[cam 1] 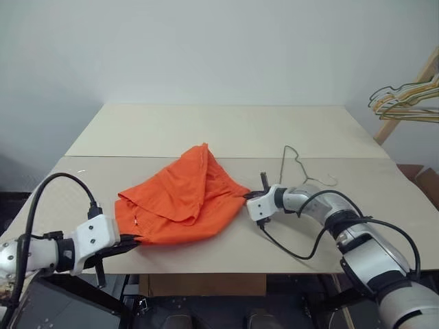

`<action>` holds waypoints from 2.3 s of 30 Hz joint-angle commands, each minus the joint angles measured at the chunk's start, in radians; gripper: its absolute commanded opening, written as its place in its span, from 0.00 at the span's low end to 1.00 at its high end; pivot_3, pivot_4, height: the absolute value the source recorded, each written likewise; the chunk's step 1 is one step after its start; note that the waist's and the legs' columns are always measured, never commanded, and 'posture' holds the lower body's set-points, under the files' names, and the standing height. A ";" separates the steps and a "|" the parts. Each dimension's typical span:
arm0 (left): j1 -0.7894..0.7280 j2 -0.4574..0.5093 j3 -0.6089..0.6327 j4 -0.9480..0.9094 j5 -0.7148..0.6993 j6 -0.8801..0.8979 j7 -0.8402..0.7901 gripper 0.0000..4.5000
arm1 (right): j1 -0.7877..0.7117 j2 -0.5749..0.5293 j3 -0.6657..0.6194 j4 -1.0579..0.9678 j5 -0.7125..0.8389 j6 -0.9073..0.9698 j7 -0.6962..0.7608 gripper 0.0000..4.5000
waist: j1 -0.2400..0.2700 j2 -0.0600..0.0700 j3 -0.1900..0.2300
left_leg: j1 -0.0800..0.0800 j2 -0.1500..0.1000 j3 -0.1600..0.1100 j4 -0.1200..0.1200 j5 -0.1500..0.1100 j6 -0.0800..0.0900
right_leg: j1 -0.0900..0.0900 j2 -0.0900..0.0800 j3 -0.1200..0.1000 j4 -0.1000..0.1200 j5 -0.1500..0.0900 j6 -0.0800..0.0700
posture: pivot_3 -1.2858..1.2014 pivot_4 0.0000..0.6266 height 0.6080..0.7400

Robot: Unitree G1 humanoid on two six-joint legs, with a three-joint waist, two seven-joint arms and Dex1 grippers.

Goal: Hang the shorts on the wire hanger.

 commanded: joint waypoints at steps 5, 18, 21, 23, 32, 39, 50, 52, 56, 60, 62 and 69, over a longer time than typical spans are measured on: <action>-0.178 -0.008 -0.136 0.130 0.065 -0.081 0.016 0.00 | 0.217 -0.256 -0.128 -0.481 0.184 0.177 0.255 0.01 | 0.005 0.000 0.000 | -0.001 0.000 0.001 0.000 0.000 0.000 | -0.001 0.000 0.001 0.000 0.000 0.000 | 0.54 0.00 1.00; -0.375 0.006 -0.219 0.141 -0.044 -0.043 -0.100 0.00 | 0.498 -0.408 -0.283 -1.160 0.450 0.682 0.537 0.01 | -0.043 0.000 0.000 | -0.002 0.002 0.001 0.000 0.001 0.001 | -0.003 0.003 0.001 0.000 0.000 0.000 | 0.51 0.00 1.00; -0.609 -0.156 -0.260 0.216 0.021 -0.018 0.102 0.00 | 0.301 -0.328 -0.293 -1.093 0.457 0.927 0.547 0.01 | -0.037 0.000 0.000 | -0.003 0.002 0.001 0.002 0.001 0.001 | -0.002 0.003 0.000 0.000 0.000 0.001 | 0.51 0.00 1.00; -0.809 -0.266 -0.282 0.343 0.138 -0.008 0.306 0.00 | 0.119 -0.217 -0.297 -0.945 0.399 1.019 0.420 0.01 | -0.036 -0.001 0.000 | -0.004 0.002 -0.001 0.004 0.001 0.001 | -0.002 0.003 0.000 0.000 0.002 0.001 | 0.51 0.00 1.00; -1.212 -0.299 -0.078 0.692 0.274 -0.359 0.814 0.00 | -0.284 -0.002 -0.368 -0.427 0.201 0.836 -0.358 0.01 | -0.049 -0.004 -0.003 | -0.028 -0.003 -0.006 -0.005 0.015 -0.022 | -0.032 -0.002 -0.002 0.009 0.006 -0.001 | 0.52 0.00 1.00; -0.782 -0.117 -0.019 0.315 -0.025 -0.210 0.375 0.00 | 0.029 -0.086 -0.280 -0.678 0.220 0.649 -0.126 0.01 | -0.071 -0.004 -0.004 | -0.036 -0.003 -0.003 -0.003 0.011 -0.019 | -0.042 -0.004 -0.003 0.012 0.006 0.000 | 0.53 0.00 1.00; -0.132 0.007 -0.032 -0.004 -0.001 -0.138 0.137 0.00 | 0.294 -0.218 -0.147 -0.817 0.185 0.314 0.107 0.01 | -0.055 -0.007 0.000 | 0.003 0.002 0.001 -0.006 0.010 -0.008 | -0.004 0.002 -0.005 0.006 0.000 0.001 | 0.54 0.00 1.00; -0.035 0.045 -0.014 -0.033 -0.006 -0.133 0.060 0.00 | 0.337 -0.297 -0.122 -0.840 0.232 0.260 0.238 0.01 | -0.043 -0.007 0.000 | 0.000 0.002 0.001 -0.006 0.010 -0.008 | -0.006 0.001 -0.005 0.006 0.002 -0.003 | 0.54 0.00 1.00; 0.075 0.097 -0.011 -0.054 0.000 -0.129 -0.022 0.00 | 0.365 -0.355 -0.105 -0.853 0.276 0.235 0.365 0.01 | -0.036 -0.007 0.000 | 0.000 0.000 0.004 -0.005 0.006 -0.005 | -0.007 -0.002 -0.003 0.005 0.000 -0.002 | 0.54 0.00 1.00; 0.120 0.117 -0.059 -0.071 0.038 -0.124 -0.054 0.00 | 0.383 -0.357 -0.105 -0.861 0.288 0.225 0.413 0.01 | -0.039 -0.008 0.000 | 0.002 0.001 0.004 -0.005 0.006 -0.005 | -0.005 0.000 -0.002 0.006 0.001 -0.003 | 0.54 0.00 1.00; 0.132 0.116 -0.065 -0.093 0.022 -0.102 -0.065 0.00 | 0.398 -0.360 -0.110 -0.872 0.303 0.216 0.431 0.01 | -0.038 -0.008 0.000 | 0.003 0.002 0.004 -0.005 0.006 -0.005 | -0.005 0.001 -0.002 0.007 0.000 -0.004 | 0.54 0.00 1.00; 0.179 0.138 -0.083 -0.124 0.058 -0.057 -0.090 0.00 | 0.462 -0.391 -0.133 -0.930 0.355 0.203 0.477 0.01 | -0.035 -0.008 0.000 | 0.001 0.002 0.004 -0.005 0.006 -0.004 | -0.006 0.000 -0.002 0.006 0.000 -0.004 | 0.53 0.00 1.00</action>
